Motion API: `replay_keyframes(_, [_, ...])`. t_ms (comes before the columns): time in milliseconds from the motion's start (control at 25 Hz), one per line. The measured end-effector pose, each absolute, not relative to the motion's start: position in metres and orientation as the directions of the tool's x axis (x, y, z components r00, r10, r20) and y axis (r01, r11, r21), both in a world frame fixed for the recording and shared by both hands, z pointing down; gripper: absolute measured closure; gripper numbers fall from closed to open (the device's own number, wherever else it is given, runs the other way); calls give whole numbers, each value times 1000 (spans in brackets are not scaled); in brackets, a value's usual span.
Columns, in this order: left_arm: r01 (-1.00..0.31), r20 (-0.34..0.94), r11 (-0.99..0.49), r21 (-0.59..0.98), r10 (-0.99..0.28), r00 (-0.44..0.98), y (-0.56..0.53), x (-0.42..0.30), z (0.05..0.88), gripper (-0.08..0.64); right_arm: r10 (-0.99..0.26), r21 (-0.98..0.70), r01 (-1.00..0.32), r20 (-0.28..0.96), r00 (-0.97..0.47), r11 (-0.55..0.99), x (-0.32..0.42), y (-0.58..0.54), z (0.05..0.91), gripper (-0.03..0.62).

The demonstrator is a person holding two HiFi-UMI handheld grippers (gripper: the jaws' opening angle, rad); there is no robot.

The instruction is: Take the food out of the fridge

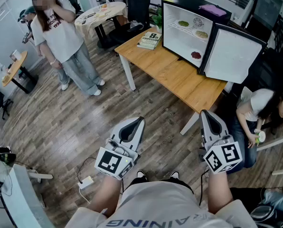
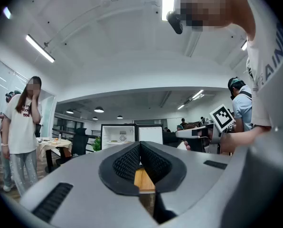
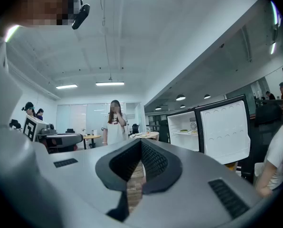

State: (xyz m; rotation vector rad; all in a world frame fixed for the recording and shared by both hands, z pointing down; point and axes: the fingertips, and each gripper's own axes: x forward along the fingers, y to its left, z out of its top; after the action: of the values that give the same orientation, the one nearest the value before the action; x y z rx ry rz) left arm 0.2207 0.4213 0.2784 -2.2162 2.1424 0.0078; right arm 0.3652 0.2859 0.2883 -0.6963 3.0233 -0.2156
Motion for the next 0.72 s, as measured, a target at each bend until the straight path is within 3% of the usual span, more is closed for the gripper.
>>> replay_keyframes(720, [-998,-51,-38,-44,-998,40,425,225,271,551,-439,-166,-430,-21,-898,888,372,288,280,574])
